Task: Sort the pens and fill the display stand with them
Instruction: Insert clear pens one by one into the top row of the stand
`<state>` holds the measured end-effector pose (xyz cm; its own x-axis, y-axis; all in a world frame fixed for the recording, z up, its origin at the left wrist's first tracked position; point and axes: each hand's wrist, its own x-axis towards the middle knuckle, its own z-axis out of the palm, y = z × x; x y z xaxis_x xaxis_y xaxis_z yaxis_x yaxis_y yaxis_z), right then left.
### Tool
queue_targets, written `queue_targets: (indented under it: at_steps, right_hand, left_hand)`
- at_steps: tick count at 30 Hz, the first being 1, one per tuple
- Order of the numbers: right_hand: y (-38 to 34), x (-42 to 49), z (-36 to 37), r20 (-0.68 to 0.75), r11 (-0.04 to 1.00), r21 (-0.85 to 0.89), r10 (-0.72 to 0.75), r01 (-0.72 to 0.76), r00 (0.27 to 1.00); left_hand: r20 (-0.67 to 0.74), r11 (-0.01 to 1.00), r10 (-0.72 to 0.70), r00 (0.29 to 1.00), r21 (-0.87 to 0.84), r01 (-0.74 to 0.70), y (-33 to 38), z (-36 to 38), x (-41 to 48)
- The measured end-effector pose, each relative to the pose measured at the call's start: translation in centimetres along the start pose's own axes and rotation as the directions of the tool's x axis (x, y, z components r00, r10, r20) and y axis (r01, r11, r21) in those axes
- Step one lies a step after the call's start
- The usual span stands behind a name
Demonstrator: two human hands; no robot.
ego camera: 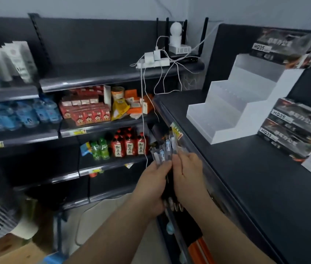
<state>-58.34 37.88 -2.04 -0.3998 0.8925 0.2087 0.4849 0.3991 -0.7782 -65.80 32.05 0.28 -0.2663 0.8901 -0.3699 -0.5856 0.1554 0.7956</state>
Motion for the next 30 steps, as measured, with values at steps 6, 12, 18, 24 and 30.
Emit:
queue_targets:
  at_steps: [6,12,18,24,30]
  right_hand:
    - [-2.3,7.5,5.8,-0.122,0.946,0.29,0.188,-0.146,0.975]
    - [-3.0,13.1,6.3,-0.176,0.85,0.458,0.375,-0.262,0.91]
    - [-1.1,17.5,3.8,-0.238,0.892,0.289,0.418,-0.347,0.877]
    - [0.8,21.3,-0.4,-0.27,0.865,0.411,0.419,-0.29,0.867]
    - [1.3,24.0,-4.9,-0.347,0.866,0.418,0.432,-0.275,0.833]
  left_hand:
    - [0.109,0.997,-0.065,0.992,0.04,0.061,6.1,-4.9,7.8]
    - [0.214,0.994,-0.106,0.971,0.043,0.099,10.3,-5.7,14.4]
    - [0.28,0.988,-0.109,0.954,0.133,0.074,10.6,-2.7,20.0]
    - [0.326,0.975,-0.078,0.942,0.223,0.003,11.9,1.7,23.6]
    - [0.306,0.976,-0.212,0.928,0.107,0.187,13.6,4.4,28.0]
